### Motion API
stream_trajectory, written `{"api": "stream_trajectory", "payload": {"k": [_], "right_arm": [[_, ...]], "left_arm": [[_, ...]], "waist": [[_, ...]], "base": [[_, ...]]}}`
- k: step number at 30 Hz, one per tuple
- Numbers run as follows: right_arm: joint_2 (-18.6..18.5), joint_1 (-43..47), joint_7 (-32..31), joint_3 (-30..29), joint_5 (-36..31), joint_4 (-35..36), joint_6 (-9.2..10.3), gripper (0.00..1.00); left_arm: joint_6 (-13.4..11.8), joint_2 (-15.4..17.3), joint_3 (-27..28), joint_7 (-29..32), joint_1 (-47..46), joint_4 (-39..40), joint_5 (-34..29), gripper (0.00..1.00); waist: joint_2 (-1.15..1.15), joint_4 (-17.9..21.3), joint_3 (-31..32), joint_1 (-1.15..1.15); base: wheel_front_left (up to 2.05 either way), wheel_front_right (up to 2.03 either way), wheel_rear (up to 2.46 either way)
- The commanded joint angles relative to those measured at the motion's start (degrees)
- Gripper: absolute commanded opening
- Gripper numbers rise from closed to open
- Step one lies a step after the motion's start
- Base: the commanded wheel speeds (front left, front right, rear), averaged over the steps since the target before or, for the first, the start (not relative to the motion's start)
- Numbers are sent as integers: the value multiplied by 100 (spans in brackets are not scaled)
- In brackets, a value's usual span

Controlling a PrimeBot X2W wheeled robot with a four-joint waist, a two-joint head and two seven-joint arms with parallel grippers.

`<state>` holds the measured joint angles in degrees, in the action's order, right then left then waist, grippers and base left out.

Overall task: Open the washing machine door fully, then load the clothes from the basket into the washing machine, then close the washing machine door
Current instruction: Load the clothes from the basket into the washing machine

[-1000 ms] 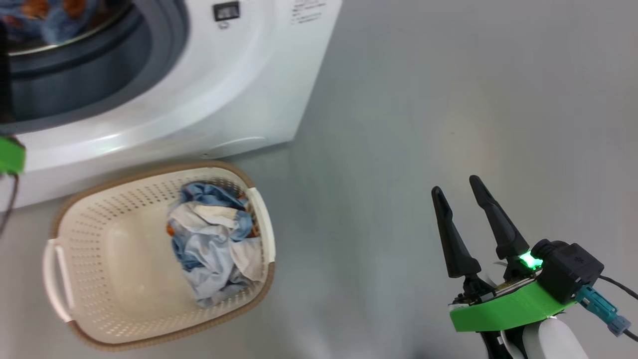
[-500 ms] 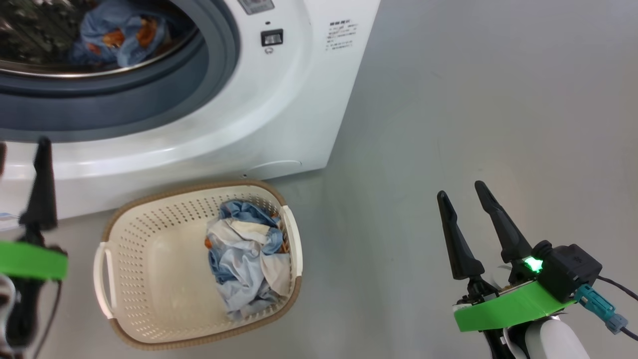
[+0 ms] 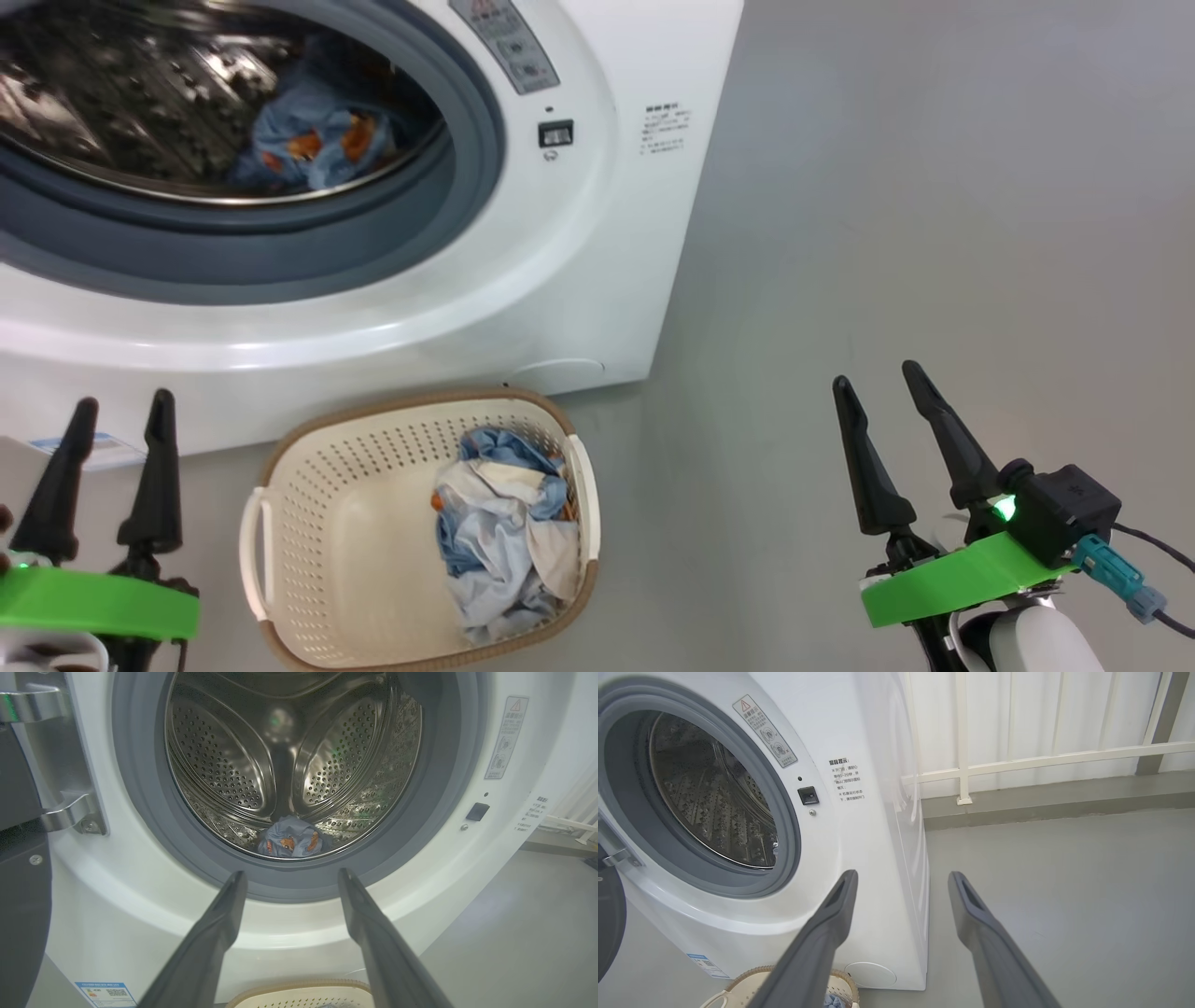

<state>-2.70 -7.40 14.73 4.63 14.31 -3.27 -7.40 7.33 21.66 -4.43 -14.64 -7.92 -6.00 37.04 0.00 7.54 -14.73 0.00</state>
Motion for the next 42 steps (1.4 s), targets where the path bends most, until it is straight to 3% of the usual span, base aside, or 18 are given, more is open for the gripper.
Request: {"api": "stream_trajectory", "payload": {"k": [1, 28, 42], "right_arm": [[-18, 1, 27, 106, -20, 94, -9, 100], [-18, 289, 27, -148, -85, -195, -9, 100], [-18, 384, 27, -216, -137, -176, -9, 100]], "left_arm": [[13, 144, 266, -36, -23, 175, -55, 100], [15, -582, 362, -36, 1043, 639, -675, 100], [15, -721, 345, -36, 1110, 644, -886, 100]], "waist": [[0, -135, 204, 0], [0, -544, 1067, 0], [0, -665, 1091, 0]], "base": [[0, 0, 0], [0, 0, 0], [0, 0, 0]]}}
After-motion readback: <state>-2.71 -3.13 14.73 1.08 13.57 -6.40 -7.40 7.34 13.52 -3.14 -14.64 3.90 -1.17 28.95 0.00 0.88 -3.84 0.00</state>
